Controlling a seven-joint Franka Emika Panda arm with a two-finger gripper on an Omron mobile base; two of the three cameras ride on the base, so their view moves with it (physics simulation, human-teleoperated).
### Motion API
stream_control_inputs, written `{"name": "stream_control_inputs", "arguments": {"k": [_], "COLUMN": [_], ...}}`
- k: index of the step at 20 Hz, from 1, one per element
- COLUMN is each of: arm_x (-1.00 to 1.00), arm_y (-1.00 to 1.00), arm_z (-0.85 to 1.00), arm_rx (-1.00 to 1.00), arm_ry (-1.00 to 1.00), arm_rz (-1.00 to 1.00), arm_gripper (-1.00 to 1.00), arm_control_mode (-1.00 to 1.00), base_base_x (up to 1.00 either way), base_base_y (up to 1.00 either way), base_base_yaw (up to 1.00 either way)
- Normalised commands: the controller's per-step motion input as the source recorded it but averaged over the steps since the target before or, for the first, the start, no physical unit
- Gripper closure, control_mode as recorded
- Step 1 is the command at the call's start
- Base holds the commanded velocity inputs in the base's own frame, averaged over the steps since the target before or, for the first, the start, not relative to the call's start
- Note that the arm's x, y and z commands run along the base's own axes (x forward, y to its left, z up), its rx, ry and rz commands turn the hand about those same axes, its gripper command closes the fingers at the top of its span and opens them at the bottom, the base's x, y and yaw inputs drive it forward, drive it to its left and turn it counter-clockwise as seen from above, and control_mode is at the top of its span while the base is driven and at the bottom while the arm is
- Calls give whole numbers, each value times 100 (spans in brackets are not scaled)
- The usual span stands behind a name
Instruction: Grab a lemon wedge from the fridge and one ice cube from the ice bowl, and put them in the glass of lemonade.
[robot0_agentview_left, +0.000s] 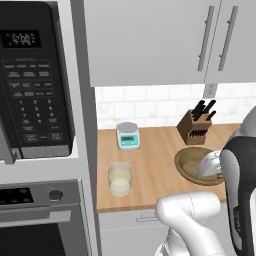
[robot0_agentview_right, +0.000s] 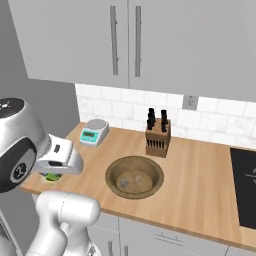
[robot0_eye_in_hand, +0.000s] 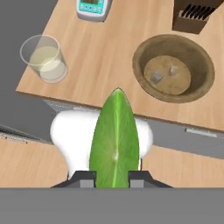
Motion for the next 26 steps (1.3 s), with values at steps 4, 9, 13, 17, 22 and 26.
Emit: {"name": "stream_control_inputs", "arguments": {"k": [4, 9, 13, 17, 22, 26], "arm_x": [89, 76, 46, 36, 52, 45], "arm_y": [48, 68, 67, 32, 40, 45], "arm_z": [-51, -66, -35, -4, -4, -23], "arm_rx": [2, 0, 0, -2, 0, 0], "arm_ry": [7, -1, -6, 0, 0, 0], "arm_rz": [25, 11, 11, 4, 14, 21], "arm_gripper": [100, 100, 100, 100, 100, 100], "arm_control_mode": [-100, -100, -100, -100, -100, -100], "base_base_x": [0, 0, 0, 0, 0, 0], "base_base_y": [0, 0, 0, 0, 0, 0], "base_base_yaw": [0, 0, 0, 0, 0, 0]}}
